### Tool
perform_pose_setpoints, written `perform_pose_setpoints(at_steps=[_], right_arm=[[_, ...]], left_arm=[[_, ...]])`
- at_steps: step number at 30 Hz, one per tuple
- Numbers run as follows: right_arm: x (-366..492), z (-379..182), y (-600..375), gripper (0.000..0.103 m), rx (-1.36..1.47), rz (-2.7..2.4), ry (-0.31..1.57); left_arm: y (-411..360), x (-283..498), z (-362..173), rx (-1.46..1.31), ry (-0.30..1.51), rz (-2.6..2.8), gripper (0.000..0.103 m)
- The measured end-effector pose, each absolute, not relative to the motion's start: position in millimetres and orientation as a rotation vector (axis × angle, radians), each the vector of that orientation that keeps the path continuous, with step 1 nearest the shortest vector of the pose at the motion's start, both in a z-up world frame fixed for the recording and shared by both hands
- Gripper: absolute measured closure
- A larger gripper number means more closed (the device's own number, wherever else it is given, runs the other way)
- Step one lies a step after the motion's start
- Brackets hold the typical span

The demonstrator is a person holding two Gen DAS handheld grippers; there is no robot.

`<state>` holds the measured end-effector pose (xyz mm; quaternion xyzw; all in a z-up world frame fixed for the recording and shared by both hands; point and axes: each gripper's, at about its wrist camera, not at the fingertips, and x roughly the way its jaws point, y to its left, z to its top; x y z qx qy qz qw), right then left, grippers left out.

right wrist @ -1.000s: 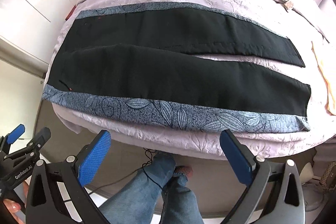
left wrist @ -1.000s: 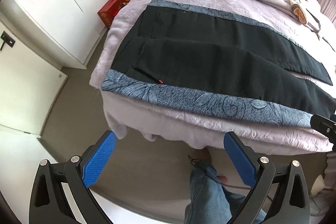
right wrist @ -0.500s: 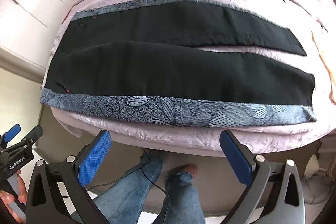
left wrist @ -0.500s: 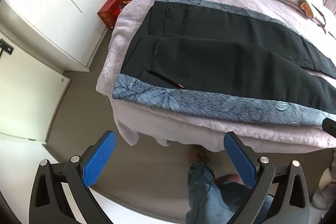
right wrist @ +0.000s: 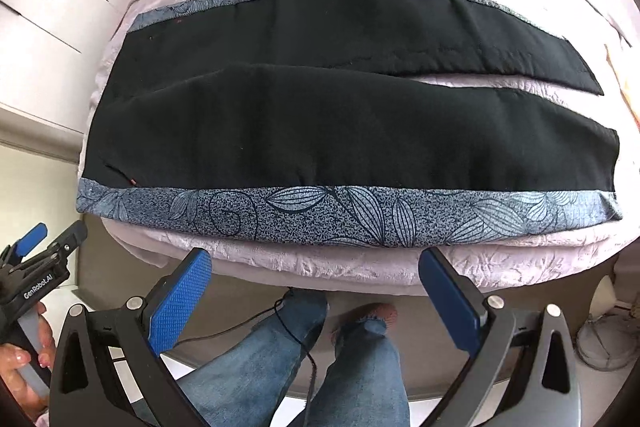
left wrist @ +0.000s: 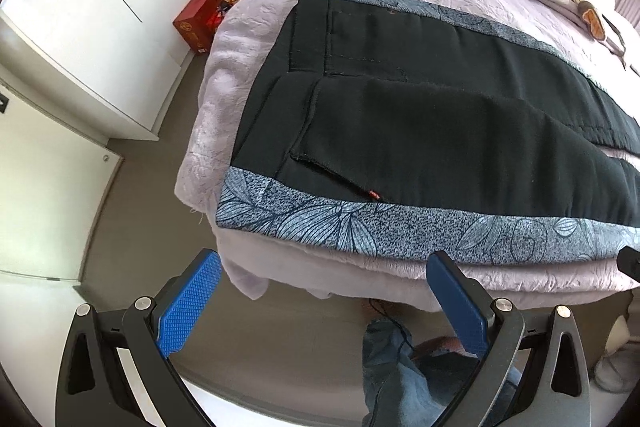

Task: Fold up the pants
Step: 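Move both grippers toward the patterned trim edge of the black pants, then grasp the patterned trim edge with the left and right grippers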

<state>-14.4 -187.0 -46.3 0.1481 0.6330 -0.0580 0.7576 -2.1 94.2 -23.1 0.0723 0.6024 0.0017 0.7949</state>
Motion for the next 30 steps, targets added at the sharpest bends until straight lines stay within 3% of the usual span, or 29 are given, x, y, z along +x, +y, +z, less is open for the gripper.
perform_pose_setpoints(at_steps=[21,27,28,29,30], right_arm=[[11,-84,-181,0.000,0.418,-0.108,1.415],[12,-92,-181,0.000,0.701,0.147,1.291],[13,-98,-179,0.003,0.779,0.215,1.271],[13,-104,-177,0.014,0.833,0.254,1.263],[13,-111,-175,0.028,0.878,0.287,1.263]], left_arm=[[95,22,-66,0.189,1.372,-0.015,0.000],[112,27,-79,0.039,1.355,-0.063,0.000],[115,28,-82,0.012,1.363,-0.081,0.006],[119,28,-86,-0.022,1.367,-0.098,0.020],[120,28,-88,-0.041,1.375,-0.110,0.024]])
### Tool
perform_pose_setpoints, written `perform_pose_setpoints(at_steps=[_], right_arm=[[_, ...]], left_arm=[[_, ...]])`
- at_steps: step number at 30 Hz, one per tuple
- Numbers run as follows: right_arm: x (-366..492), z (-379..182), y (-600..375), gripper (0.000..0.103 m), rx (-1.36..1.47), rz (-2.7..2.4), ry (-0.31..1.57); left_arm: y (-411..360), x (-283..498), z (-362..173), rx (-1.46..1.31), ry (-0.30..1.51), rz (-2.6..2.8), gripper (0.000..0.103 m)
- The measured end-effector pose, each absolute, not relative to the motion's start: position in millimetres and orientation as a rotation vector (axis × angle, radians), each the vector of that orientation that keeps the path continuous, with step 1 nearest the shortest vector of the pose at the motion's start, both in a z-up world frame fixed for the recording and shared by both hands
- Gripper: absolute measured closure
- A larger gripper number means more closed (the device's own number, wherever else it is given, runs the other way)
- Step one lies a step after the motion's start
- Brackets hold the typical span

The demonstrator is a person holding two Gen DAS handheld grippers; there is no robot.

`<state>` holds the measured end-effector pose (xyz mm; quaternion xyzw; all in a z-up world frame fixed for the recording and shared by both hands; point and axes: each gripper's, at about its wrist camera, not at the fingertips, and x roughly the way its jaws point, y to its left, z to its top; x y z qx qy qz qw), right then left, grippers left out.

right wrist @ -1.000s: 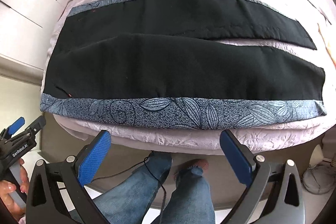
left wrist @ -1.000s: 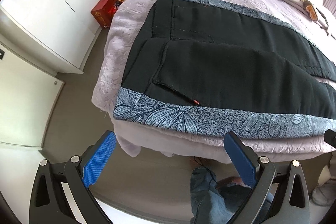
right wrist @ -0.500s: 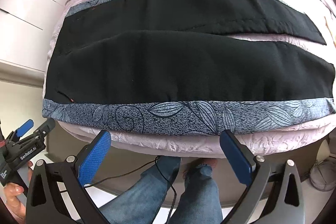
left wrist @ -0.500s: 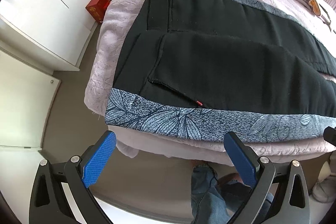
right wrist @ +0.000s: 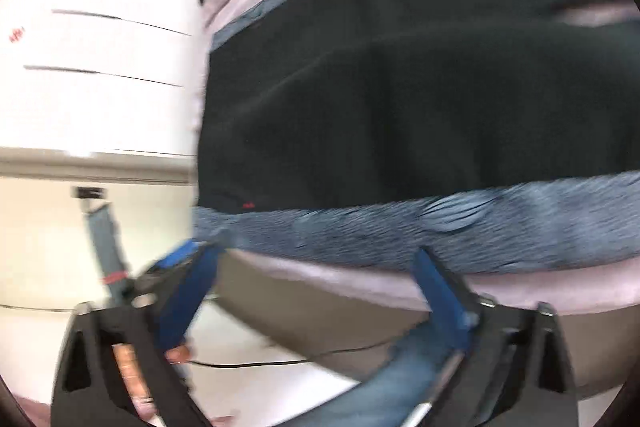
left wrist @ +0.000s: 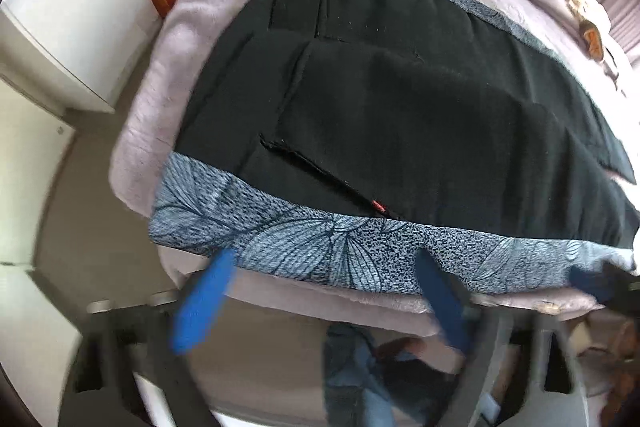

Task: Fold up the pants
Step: 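Grasp the patterned trim edge with the left and right grippers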

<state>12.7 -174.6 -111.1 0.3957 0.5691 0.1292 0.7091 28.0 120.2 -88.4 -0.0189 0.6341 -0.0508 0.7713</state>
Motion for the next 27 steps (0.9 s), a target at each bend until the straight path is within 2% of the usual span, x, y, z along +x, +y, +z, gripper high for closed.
perform_pose_setpoints(at_steps=[1,2,13,18,21,27], right_arm=[[13,-122,-172,0.055,0.929,0.325,1.272],[13,-136,-169,0.057,0.988,0.358,1.290],[-6,-195,-173,0.055,1.116,0.316,1.296],[9,-191,-180,0.053,1.266,0.323,1.147],[15,-165,-181,0.053,1.287,0.382,1.058],[22,-150,-174,0.053,1.252,0.421,1.038]], left_arm=[[122,28,-92,-0.060,1.384,-0.119,0.024],[124,27,-94,-0.083,1.384,-0.125,0.024],[134,9,-97,-0.262,1.387,-0.208,0.024],[138,11,-94,-0.356,1.413,-0.234,0.024],[136,15,-83,-0.460,1.388,-0.253,0.024],[132,45,-87,-0.504,1.367,-0.198,0.024]])
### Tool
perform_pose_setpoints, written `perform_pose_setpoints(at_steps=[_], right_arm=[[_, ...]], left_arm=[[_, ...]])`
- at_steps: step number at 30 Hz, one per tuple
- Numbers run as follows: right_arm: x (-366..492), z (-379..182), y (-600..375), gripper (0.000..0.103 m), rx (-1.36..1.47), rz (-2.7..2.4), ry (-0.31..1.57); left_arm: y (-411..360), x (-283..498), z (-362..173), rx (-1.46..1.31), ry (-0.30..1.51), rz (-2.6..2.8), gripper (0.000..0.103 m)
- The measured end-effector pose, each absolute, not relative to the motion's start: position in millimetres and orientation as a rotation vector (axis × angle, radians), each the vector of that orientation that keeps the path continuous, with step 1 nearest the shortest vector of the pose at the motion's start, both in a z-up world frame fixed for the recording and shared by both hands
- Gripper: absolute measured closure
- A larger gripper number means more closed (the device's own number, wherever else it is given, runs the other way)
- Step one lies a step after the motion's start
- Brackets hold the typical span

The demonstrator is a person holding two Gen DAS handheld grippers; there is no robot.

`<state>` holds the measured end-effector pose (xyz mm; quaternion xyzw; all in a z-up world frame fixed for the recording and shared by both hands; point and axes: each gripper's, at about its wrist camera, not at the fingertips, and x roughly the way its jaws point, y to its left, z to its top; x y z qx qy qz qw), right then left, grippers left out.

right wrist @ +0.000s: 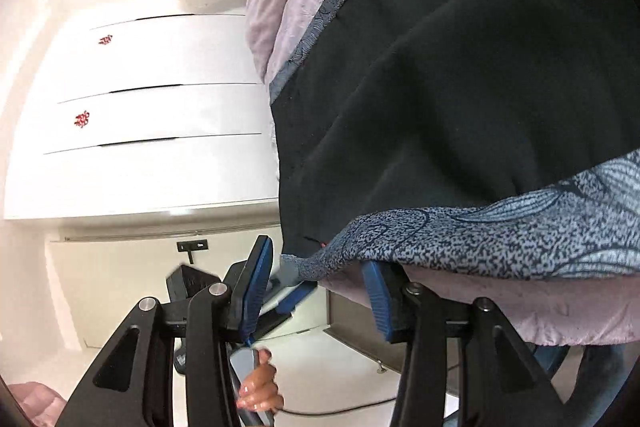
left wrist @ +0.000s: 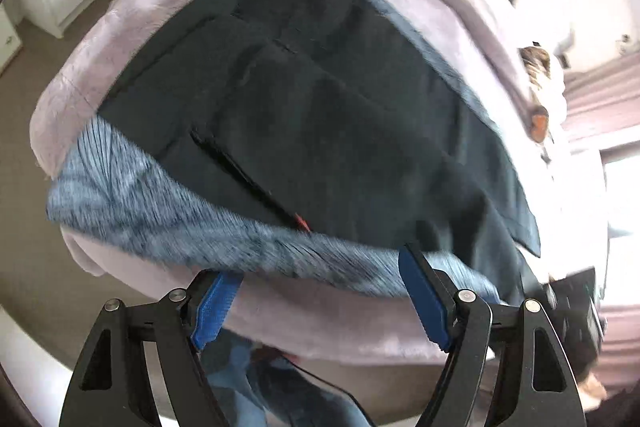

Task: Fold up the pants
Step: 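Grasp the patterned trim edge with the left and right grippers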

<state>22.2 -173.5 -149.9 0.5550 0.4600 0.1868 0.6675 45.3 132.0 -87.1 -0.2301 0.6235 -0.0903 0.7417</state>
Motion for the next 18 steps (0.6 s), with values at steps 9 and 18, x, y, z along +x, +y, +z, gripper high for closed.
perform_pose_setpoints(at_steps=[9,18], right_arm=[[-17,-182,-223,0.053,1.355,0.251,1.079],[-28,-154,-251,0.100,1.397,0.197,0.976]], left_arm=[[137,52,-113,-0.355,1.421,-0.119,0.075],[126,69,-47,-0.272,1.305,-0.179,0.081]])
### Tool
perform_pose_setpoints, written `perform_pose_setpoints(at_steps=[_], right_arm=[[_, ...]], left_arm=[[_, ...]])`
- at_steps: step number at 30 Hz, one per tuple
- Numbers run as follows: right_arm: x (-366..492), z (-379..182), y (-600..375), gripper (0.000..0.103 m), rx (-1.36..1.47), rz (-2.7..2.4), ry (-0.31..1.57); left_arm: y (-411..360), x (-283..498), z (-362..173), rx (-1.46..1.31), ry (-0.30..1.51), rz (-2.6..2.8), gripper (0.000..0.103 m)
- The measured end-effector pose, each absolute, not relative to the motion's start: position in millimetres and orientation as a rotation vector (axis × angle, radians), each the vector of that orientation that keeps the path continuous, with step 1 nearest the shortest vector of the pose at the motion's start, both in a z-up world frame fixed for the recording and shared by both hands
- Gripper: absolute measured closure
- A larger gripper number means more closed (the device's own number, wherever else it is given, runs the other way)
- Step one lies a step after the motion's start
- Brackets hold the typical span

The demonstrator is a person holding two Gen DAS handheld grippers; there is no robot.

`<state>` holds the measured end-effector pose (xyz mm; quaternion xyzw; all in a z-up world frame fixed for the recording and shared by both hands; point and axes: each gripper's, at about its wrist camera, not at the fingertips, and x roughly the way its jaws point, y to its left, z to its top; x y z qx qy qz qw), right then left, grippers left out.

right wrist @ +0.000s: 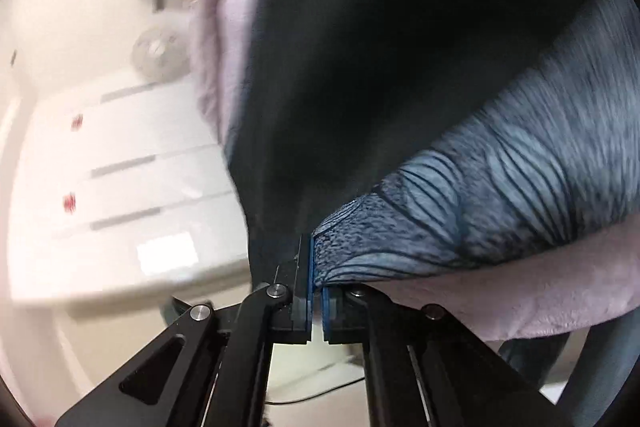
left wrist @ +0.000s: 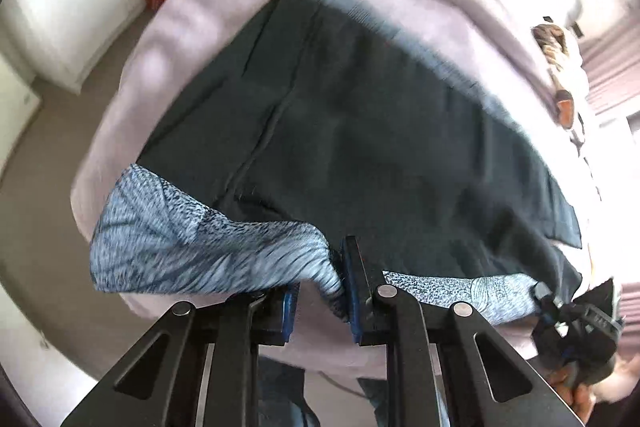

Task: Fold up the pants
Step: 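Grasp the patterned trim edge with the left and right grippers, then lift the held edge and fold it over the pants with both grippers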

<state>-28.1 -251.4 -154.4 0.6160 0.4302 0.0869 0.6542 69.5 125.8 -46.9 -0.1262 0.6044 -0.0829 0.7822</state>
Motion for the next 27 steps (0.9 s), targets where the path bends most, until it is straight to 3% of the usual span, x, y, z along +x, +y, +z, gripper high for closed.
perform_pose_setpoints(at_steps=[5,9,11,14,20,24,25,26,27], right_arm=[[37,-87,-269,0.100,1.181,0.321,1.002],[104,-73,-297,0.100,1.110,0.404,1.069],[136,-79,-309,0.098,1.090,0.414,1.122],[177,-102,-324,0.096,1.053,0.396,1.193],[249,-167,-332,0.092,0.945,0.345,1.314],[248,-168,-330,0.089,0.946,0.348,1.313],[244,-162,-330,0.078,0.947,0.358,1.305],[245,-155,-329,0.054,0.941,0.368,1.295],[248,-145,-329,0.041,0.937,0.383,1.278]], left_arm=[[108,121,-9,-0.266,1.193,-0.194,0.081],[83,181,0,-0.202,1.081,-0.195,0.076],[68,212,-9,-0.140,1.040,-0.182,0.067],[53,254,-39,-0.043,1.003,-0.107,0.043],[54,306,-112,0.001,1.095,0.044,0.043],[59,307,-104,0.036,1.108,0.076,0.043],[60,304,-96,0.043,1.108,0.071,0.043],[57,299,-88,0.059,1.104,0.056,0.043],[50,292,-80,0.084,1.102,0.027,0.043]])
